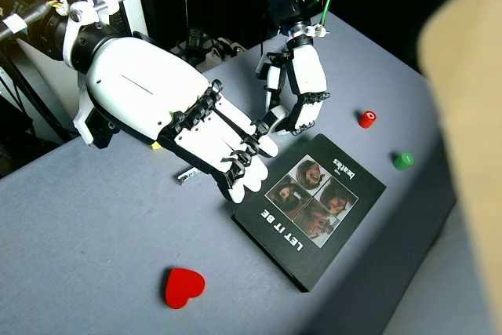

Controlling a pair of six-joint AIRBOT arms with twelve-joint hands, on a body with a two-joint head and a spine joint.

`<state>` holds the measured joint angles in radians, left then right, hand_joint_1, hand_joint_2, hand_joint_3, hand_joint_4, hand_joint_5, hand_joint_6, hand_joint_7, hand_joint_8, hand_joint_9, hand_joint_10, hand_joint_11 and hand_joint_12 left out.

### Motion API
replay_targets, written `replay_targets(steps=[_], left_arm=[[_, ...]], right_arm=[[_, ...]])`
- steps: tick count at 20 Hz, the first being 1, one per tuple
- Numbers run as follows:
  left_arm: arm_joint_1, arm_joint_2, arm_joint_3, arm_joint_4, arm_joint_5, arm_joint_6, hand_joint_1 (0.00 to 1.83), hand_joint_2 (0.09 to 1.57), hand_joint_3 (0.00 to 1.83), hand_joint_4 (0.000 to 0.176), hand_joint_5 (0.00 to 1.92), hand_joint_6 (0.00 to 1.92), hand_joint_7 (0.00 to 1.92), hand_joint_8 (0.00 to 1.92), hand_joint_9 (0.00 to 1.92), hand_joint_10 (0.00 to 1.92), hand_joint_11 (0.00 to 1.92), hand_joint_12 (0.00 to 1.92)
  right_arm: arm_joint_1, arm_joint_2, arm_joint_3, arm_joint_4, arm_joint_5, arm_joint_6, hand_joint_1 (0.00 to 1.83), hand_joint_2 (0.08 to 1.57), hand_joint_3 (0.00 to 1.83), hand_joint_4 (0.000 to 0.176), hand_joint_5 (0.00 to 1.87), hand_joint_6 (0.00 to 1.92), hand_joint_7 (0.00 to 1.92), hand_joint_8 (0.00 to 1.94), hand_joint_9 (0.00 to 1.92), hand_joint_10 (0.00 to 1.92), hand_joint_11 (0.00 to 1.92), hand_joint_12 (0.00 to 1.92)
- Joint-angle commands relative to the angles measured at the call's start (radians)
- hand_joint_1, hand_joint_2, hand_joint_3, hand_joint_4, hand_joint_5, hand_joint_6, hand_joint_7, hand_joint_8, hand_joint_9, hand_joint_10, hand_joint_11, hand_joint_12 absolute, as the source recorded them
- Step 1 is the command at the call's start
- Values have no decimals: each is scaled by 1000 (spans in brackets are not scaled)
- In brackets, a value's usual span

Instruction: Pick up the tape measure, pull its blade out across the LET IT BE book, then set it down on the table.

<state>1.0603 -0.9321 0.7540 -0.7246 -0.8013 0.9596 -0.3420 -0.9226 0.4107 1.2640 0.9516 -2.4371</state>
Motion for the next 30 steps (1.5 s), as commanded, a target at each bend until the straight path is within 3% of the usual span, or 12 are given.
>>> replay_targets(steps=[1,4,7,8,9,11,13,16,22,25,29,30], left_arm=[[-18,6,-4,38,-98,-19,1365,1160,0,0,804,1035,956,1128,783,1397,681,1308],[-61,29,-8,54,-60,-26,1368,1149,0,0,858,979,959,1103,794,1391,697,1291],[-127,56,-2,59,7,-8,1368,1148,0,0,855,986,958,1096,802,1387,719,1272],[-147,62,2,59,30,2,1368,1148,0,0,855,986,958,1096,802,1387,719,1272],[-187,70,10,59,64,28,1368,1149,0,0,841,998,961,1093,807,1383,714,1288],[-247,81,31,59,124,61,1368,1150,0,0,821,1028,968,1078,813,1376,721,1294],[-308,91,59,58,193,105,1367,1154,0,0,792,1072,971,1071,814,1374,707,1283],[-405,99,106,5,264,184,1368,1146,0,0,831,1045,965,1062,827,1359,737,1280],[-558,108,160,-260,334,443,1370,1141,1,0,841,1026,956,1056,854,1348,751,1276],[-589,127,155,-418,331,583,1370,1142,0,0,836,1025,962,1057,847,1352,747,1277],[-643,137,164,-513,320,656,1370,1141,0,0,850,1011,972,1056,832,1352,724,1294],[-666,137,167,-562,315,722,1369,1144,1,0,837,1021,968,1065,827,1360,728,1292]], right_arm=[[4,5,-7,-87,43,0,144,1143,0,112,221,7,279,11,273,11,20,862],[1,5,-8,-99,42,0,145,1142,0,104,230,7,274,5,266,5,9,866],[12,10,-4,-101,3,-9,507,1085,0,50,339,18,366,19,301,10,23,881],[16,9,0,-101,-6,-9,507,1085,0,50,339,18,366,19,301,10,23,881],[29,2,10,-100,-17,-8,757,1066,0,0,392,15,429,11,346,12,35,874],[63,-14,34,-87,-40,3,897,1088,1,0,470,14,463,5,365,6,36,855],[123,-42,78,20,-84,0,1007,1075,0,0,508,17,503,14,388,11,30,841],[193,-115,146,156,-60,-86,1043,1095,1,0,527,3,558,10,439,15,88,841],[288,-235,254,379,-15,-153,1076,1099,1,0,569,13,593,12,514,28,177,871],[299,-291,311,385,-2,-141,1079,1099,1,0,580,14,590,8,533,31,192,877],[292,-355,392,387,-6,-121,1078,1099,1,0,591,14,622,17,561,36,199,878],[291,-369,409,387,-6,-113,1082,1102,2,0,594,14,626,17,569,37,197,877]])
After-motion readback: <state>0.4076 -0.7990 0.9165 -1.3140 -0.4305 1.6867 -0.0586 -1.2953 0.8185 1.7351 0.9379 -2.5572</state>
